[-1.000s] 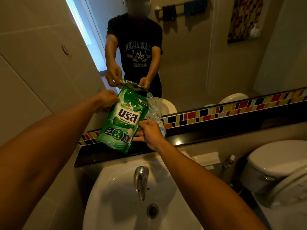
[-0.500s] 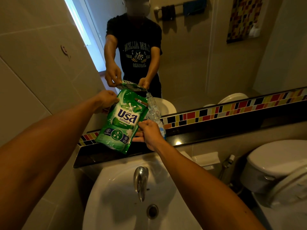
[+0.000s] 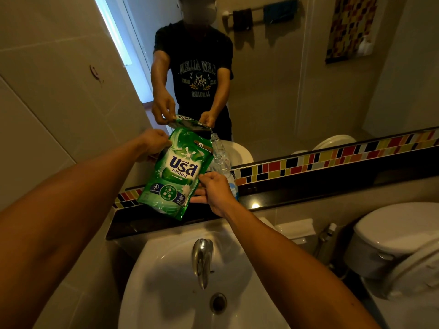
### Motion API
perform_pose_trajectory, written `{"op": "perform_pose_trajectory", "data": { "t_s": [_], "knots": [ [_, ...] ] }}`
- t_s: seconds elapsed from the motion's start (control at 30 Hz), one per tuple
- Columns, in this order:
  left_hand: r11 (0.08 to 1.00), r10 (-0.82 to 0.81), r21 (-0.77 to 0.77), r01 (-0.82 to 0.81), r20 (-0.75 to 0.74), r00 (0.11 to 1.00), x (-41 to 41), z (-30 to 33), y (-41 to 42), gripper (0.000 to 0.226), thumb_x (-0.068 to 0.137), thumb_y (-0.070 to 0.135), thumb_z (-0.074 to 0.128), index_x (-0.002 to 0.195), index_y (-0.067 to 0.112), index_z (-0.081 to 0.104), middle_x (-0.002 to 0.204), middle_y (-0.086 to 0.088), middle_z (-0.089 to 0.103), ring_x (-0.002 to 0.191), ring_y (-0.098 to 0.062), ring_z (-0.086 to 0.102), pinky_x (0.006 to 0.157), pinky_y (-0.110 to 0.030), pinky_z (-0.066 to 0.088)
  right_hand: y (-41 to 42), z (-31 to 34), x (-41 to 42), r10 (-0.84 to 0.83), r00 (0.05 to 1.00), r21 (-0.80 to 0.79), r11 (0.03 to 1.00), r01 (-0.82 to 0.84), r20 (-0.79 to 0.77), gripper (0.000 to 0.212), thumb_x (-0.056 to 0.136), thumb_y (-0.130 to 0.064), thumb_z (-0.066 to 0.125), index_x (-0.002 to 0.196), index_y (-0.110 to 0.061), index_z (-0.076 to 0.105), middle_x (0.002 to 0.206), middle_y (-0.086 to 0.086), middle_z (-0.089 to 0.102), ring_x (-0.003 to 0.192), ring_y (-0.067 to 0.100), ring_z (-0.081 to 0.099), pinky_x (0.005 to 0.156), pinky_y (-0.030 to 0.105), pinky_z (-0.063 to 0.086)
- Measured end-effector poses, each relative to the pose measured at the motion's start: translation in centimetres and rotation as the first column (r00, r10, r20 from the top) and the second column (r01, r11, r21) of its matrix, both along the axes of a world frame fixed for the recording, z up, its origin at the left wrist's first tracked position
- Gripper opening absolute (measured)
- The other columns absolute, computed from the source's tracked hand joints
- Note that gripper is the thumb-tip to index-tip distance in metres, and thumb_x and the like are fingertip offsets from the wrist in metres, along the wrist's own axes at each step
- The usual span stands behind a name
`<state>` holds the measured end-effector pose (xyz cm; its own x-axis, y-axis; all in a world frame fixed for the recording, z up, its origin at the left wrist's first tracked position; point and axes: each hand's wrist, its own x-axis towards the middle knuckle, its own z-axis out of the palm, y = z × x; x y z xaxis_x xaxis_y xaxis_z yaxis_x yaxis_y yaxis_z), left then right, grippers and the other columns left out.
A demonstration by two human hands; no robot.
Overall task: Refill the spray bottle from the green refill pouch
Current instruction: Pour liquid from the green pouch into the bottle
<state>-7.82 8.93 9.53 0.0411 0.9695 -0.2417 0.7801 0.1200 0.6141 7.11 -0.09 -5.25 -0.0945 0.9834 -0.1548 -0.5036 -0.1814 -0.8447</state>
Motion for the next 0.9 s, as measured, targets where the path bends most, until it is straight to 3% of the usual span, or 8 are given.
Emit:
{"op": "perform_pose_trajectory", "data": {
  "t_s": [0.37, 0.47, 0.63, 0.9],
  "knots": [
    [1.000, 0.016, 0.021, -0.016, -0.006, 1.000, -0.35, -0.10, 0.35, 0.019, 0.104, 0.021, 0.048, 0.086, 0.018, 0.053, 0.080, -0.008, 0.056, 0.069, -0.020, 0.052, 0.062, -0.032, 0.047, -0.15, 0.17, -0.20, -0.005, 1.000, 0.011, 1.000, 0.005, 0.011, 0.012, 0.108, -0.015, 0.047, 0.112, -0.004, 0.052, 0.097, 0.022, 0.072, 0.067, 0.024, 0.076, 0.051, 0.032, 0.061],
    [1.000, 0.016, 0.022, -0.016, -0.010, 1.000, -0.27, -0.10, 0.27, 0.018, 0.104, 0.021, 0.048, 0.087, 0.017, 0.053, 0.080, -0.009, 0.056, 0.071, -0.020, 0.053, 0.062, -0.033, 0.047, -0.22, 0.17, -0.10, -0.007, 1.000, 0.007, 1.000, 0.007, 0.015, 0.009, 0.108, -0.014, 0.047, 0.105, -0.007, 0.052, 0.093, 0.020, 0.072, 0.067, 0.024, 0.076, 0.051, 0.033, 0.062],
    [1.000, 0.010, 0.013, -0.010, 0.002, 1.000, -0.05, 0.17, 0.04, 0.017, 0.104, 0.022, 0.047, 0.089, 0.017, 0.053, 0.086, -0.010, 0.060, 0.074, -0.021, 0.058, 0.060, -0.032, 0.045, -0.25, 0.25, -0.08, -0.015, 1.000, 0.006, 1.000, 0.015, 0.016, 0.015, 0.108, -0.015, 0.047, 0.115, -0.003, 0.051, 0.104, 0.025, 0.071, 0.068, 0.024, 0.077, 0.051, 0.032, 0.061],
    [1.000, 0.001, 0.015, -0.001, 0.000, 1.000, 0.05, 0.26, -0.21, 0.016, 0.104, 0.021, 0.047, 0.091, 0.015, 0.054, 0.086, -0.011, 0.060, 0.075, -0.022, 0.058, 0.060, -0.033, 0.046, -0.48, 0.30, 0.03, -0.013, 1.000, 0.007, 1.000, 0.012, 0.014, 0.009, 0.108, -0.015, 0.047, 0.109, -0.007, 0.050, 0.100, 0.022, 0.073, 0.070, 0.024, 0.077, 0.052, 0.033, 0.062]
  ]
}}
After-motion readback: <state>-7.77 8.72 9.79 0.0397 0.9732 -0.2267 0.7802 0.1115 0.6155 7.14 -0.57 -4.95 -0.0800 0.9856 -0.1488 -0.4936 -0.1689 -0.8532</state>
